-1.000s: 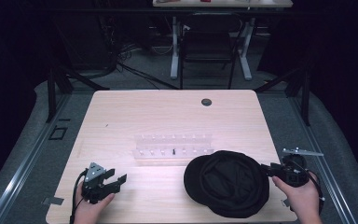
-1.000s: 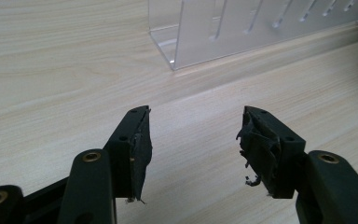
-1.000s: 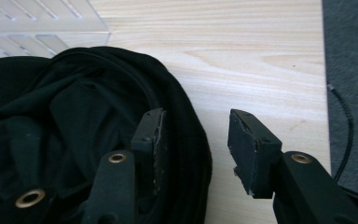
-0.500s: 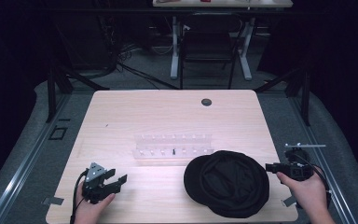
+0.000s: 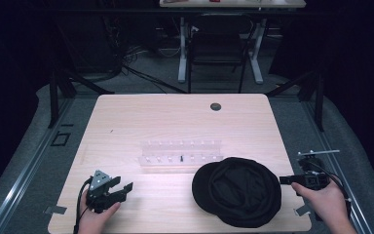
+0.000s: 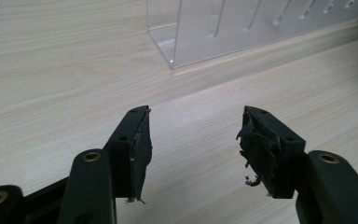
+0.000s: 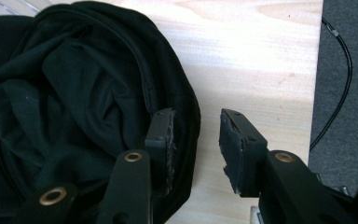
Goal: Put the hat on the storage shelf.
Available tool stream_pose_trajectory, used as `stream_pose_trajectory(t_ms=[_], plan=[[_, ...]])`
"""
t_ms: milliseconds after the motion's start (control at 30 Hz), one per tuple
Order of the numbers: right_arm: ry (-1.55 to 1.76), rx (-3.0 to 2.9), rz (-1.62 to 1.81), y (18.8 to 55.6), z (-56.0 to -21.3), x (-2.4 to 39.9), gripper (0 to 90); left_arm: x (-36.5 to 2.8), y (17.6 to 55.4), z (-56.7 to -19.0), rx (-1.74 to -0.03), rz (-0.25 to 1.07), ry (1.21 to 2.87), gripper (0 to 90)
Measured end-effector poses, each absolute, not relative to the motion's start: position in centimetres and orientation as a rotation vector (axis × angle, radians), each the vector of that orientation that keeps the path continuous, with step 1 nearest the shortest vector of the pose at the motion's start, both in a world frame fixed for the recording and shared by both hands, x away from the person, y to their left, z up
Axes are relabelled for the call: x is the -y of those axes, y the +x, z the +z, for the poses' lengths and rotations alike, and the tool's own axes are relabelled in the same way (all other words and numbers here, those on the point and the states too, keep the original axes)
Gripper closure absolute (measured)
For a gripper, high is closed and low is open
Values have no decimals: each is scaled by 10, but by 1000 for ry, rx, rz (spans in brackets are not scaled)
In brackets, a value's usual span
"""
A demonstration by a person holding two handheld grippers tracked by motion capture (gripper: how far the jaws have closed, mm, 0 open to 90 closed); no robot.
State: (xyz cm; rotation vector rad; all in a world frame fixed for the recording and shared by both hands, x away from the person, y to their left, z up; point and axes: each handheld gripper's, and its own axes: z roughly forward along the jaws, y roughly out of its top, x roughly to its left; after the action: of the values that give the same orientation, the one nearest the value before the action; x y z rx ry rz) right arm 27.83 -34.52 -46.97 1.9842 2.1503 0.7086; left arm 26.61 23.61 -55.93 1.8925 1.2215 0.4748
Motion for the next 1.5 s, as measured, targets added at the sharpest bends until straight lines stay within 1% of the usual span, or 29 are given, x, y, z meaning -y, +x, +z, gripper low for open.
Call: stream_pose_trajectory(t_ms=[333,733,1133,1500], plan=[[2030,-2197,676,282,-477,339,703,-236,266,-559,-1220,478,1894,433],[2072,-2225,628,291,-484,341,711,-236,267,-560,-1220,480,1894,433],[2100,-2273,577,299,-492,336,756,-236,267,-560,-1220,480,1891,433],[2124,-2325,536,301,-496,336,762,-236,267,-560,-1220,478,1898,433]])
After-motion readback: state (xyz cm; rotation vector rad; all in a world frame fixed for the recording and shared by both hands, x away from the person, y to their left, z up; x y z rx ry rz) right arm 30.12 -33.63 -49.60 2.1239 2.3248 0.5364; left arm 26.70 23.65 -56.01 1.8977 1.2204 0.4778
